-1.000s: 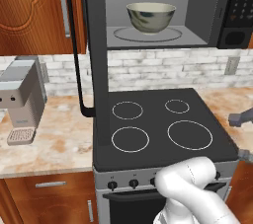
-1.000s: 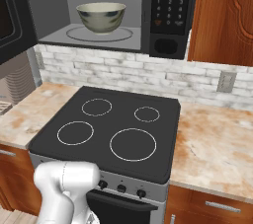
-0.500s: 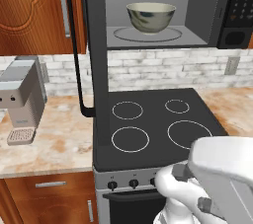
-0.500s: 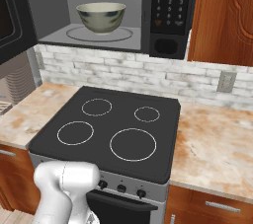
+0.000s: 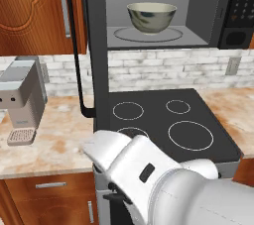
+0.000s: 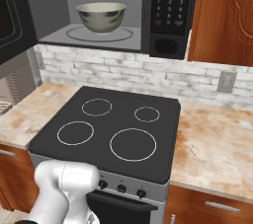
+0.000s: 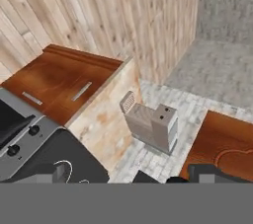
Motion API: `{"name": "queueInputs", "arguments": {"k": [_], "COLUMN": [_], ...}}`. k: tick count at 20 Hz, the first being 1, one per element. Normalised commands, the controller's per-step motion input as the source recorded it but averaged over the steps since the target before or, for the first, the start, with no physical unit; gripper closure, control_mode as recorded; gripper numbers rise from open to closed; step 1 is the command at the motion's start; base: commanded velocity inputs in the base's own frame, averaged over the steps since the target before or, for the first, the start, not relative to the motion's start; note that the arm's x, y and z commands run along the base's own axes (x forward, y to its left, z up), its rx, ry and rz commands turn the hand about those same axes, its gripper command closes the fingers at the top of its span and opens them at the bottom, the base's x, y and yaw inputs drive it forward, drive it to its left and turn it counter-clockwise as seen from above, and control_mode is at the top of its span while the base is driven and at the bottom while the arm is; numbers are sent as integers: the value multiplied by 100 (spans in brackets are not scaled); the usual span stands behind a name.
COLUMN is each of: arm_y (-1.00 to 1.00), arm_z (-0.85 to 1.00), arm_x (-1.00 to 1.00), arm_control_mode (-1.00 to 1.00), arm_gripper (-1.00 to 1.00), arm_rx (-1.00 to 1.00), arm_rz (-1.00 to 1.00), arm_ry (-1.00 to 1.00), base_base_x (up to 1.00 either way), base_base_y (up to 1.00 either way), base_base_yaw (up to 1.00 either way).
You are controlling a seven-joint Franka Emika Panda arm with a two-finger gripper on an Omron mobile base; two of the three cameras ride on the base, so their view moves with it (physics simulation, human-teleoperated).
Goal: Pick the onion from the sink and place it in the bowl. Then pick the bowl and place it in the microwave. Then close the microwave door and press the start button.
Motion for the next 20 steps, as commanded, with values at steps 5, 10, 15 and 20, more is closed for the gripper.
{"name": "queueInputs", "arguments": {"k": [5, 10, 15, 20], "arm_y": [72, 41, 45, 20], "arm_z": [-27, -22, -36, -18], "arm_x": [94, 100, 100, 63], "arm_control_mode": [-100, -100, -100, -100], "arm_gripper": [-100, -100, -100, -100], "arm_rx": [-5, -1, -3, -1], "arm_rz": [-35, -33, -28, -24], "arm_ry": [0, 1, 0, 0], "base_base_x": [0, 0, 0, 0], "base_base_y": [0, 0, 0, 0], "base_base_yaw": [0, 0, 0, 0]}}
